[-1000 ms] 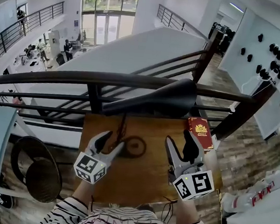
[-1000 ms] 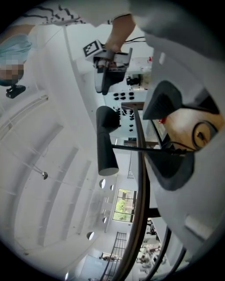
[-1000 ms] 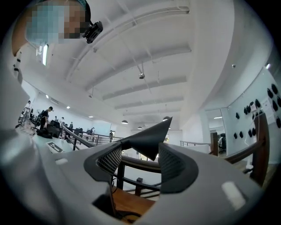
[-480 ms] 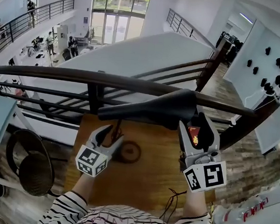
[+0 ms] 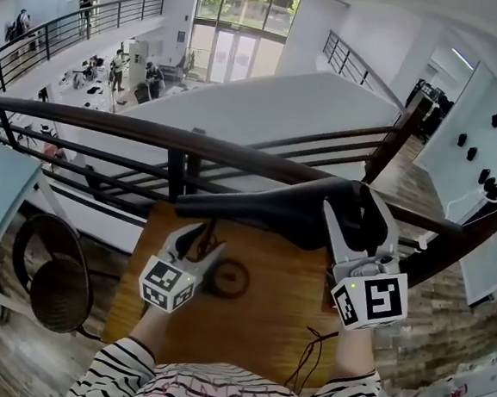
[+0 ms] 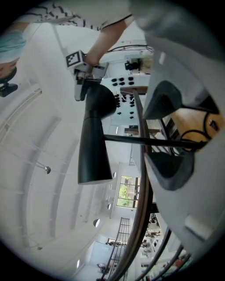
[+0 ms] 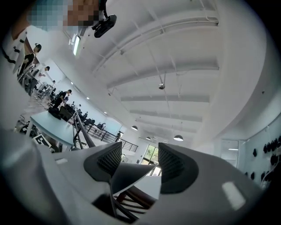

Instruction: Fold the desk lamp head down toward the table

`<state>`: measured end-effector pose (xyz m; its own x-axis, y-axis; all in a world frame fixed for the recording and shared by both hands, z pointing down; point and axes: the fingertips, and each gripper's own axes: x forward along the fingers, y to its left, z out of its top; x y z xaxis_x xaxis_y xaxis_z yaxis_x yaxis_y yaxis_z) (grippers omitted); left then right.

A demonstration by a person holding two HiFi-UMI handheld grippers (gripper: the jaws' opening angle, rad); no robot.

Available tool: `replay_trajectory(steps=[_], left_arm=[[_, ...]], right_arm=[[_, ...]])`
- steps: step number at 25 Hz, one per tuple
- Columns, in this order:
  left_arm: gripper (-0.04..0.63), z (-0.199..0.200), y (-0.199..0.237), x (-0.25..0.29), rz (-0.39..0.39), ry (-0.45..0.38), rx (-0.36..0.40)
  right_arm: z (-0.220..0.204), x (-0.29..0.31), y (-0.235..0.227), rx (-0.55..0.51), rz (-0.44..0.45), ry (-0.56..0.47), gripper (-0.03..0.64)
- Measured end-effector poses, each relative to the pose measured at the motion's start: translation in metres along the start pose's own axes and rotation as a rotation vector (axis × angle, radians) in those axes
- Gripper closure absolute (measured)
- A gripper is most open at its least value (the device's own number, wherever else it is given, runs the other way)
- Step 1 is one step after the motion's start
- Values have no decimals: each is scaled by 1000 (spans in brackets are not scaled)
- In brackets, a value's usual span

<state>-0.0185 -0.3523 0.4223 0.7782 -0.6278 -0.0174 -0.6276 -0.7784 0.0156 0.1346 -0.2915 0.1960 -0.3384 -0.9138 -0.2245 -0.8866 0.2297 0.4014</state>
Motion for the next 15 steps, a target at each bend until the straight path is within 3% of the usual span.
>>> replay_trajectory(steps=[8,15], left_arm=[[367,-7,-17,15,-15,25,-10],[356,-9,-11,16,-16,-11,-41]], right_arm=[[-15,7,-12,-4,27,3,388],[-30,9,-12,22,22,19,388]])
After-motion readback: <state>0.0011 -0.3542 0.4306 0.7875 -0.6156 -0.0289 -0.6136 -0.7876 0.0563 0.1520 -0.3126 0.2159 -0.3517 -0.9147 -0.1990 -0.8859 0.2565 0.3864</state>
